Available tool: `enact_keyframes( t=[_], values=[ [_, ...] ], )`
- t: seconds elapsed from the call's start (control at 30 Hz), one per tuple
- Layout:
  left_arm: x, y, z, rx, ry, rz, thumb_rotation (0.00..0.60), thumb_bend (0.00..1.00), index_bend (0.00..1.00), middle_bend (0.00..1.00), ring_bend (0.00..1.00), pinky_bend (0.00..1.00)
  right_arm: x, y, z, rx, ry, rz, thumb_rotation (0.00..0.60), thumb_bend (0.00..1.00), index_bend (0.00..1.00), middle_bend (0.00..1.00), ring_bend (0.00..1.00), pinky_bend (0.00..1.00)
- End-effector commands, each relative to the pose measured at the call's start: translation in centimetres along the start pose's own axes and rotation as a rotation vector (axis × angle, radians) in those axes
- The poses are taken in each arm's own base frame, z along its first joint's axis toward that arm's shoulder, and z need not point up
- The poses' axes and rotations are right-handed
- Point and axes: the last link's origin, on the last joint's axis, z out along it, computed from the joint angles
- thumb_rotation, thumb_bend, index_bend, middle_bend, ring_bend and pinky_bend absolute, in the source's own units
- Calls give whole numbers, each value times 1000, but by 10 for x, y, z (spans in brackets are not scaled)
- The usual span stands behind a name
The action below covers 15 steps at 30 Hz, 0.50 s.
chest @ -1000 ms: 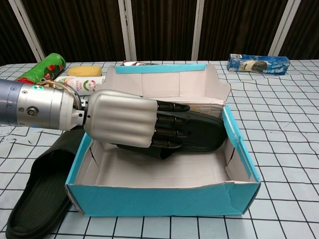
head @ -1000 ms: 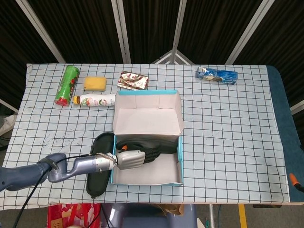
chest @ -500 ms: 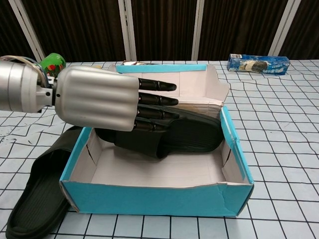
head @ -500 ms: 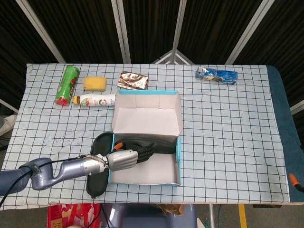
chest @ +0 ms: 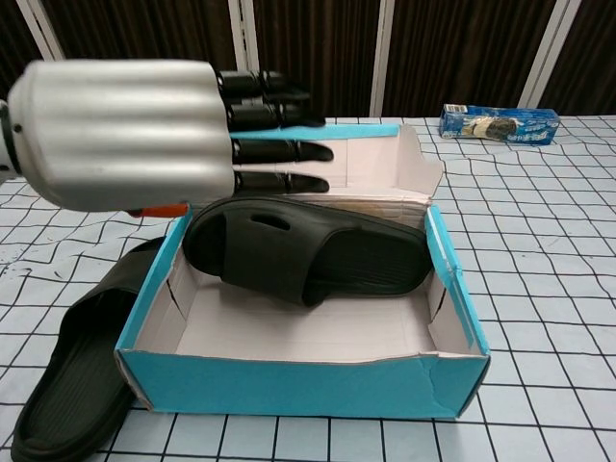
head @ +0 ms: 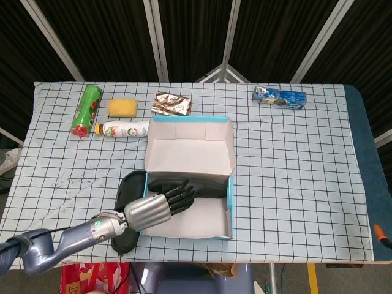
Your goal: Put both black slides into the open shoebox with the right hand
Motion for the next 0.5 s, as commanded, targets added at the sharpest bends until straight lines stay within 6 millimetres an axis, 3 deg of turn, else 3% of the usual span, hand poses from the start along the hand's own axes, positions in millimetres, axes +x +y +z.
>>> enact_keyframes(
  t=[0.03,0.2,0.5],
  values=[
    [14,-9,-26,311,-38,-359,600,288,76,95,0,73,0,0,0,2,3,1,600,348,105,69,46,0],
    [0,-11,-59,536,-170,-666,600,271,75,113,0,89,1,-1,-1,5,5,0,600,349,105,69,46,0],
    [-37,9,-104,678,-356,-977,600,254,75,117,0,95,-1,-3,-1,6,-2,-7,600,348,105,69,46,0]
  ],
)
